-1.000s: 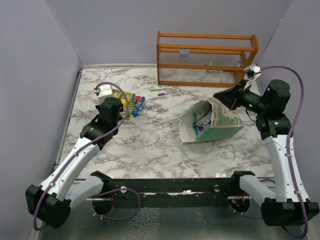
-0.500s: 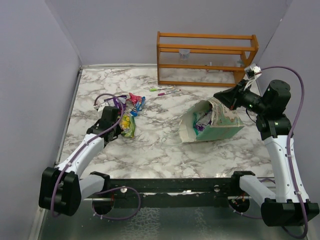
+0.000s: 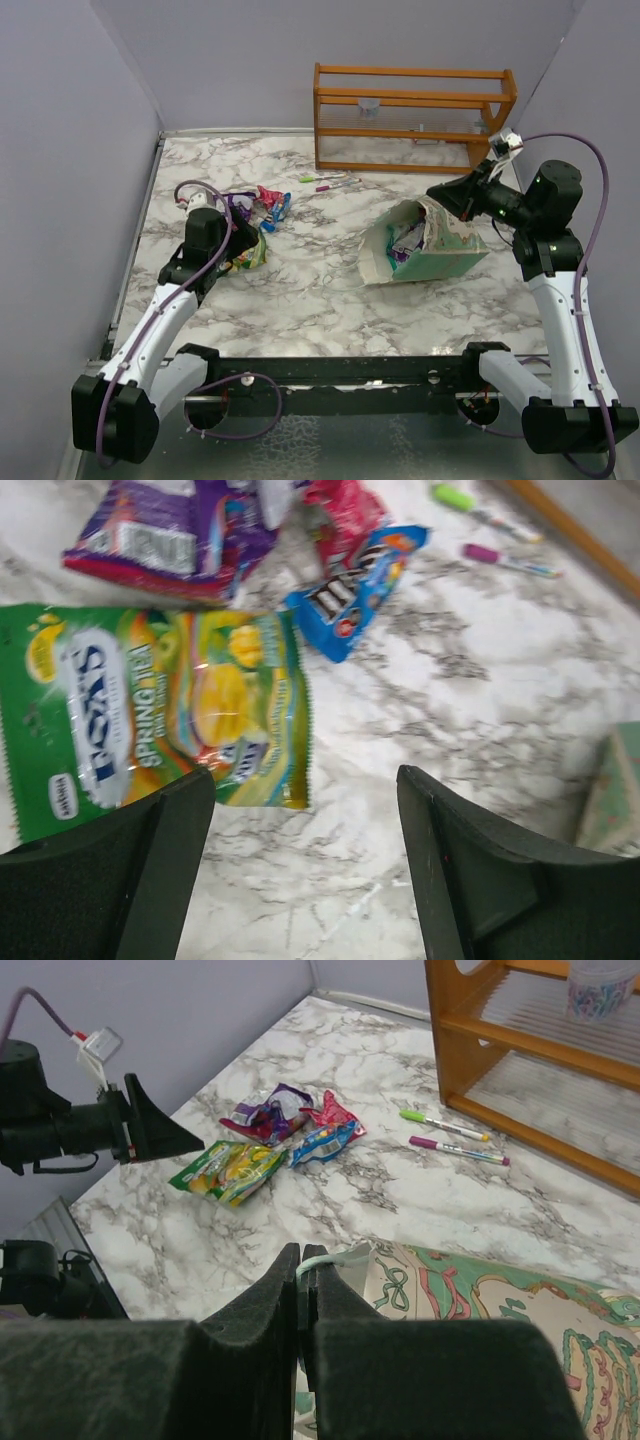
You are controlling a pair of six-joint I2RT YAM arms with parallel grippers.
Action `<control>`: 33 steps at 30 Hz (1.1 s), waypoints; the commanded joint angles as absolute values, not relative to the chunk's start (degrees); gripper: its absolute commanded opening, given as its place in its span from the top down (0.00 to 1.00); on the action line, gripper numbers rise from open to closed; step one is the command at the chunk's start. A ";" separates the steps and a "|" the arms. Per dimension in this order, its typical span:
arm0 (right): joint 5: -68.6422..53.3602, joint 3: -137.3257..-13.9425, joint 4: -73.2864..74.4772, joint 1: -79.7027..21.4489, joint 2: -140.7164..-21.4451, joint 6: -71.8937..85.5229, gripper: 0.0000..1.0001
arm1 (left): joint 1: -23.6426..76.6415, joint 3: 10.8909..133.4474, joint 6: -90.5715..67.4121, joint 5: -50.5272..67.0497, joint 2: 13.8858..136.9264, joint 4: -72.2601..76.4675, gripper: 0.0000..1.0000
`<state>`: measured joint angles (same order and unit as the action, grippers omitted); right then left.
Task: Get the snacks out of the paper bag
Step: Place the snack at the center of the board, then take out the snack from the paper bag.
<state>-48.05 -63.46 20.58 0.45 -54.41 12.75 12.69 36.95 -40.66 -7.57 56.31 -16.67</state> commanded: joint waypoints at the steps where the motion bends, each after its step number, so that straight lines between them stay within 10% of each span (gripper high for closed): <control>1: -54.70 -62.74 16.69 0.44 -53.73 14.31 0.97 | 12.38 37.36 -38.81 6.22 52.47 -7.55 0.24; 9: -73.14 -57.72 0.65 0.44 -52.91 26.11 0.97 | 19.90 36.51 -36.61 22.05 55.23 6.46 0.24; 25: -69.94 -52.06 3.44 0.12 -50.56 25.52 0.97 | 64.11 39.41 -26.92 -10.05 64.60 17.58 0.27; 33: -67.52 -52.81 6.36 0.18 -50.18 22.72 0.98 | 72.07 44.93 -30.08 -27.19 81.63 22.11 0.44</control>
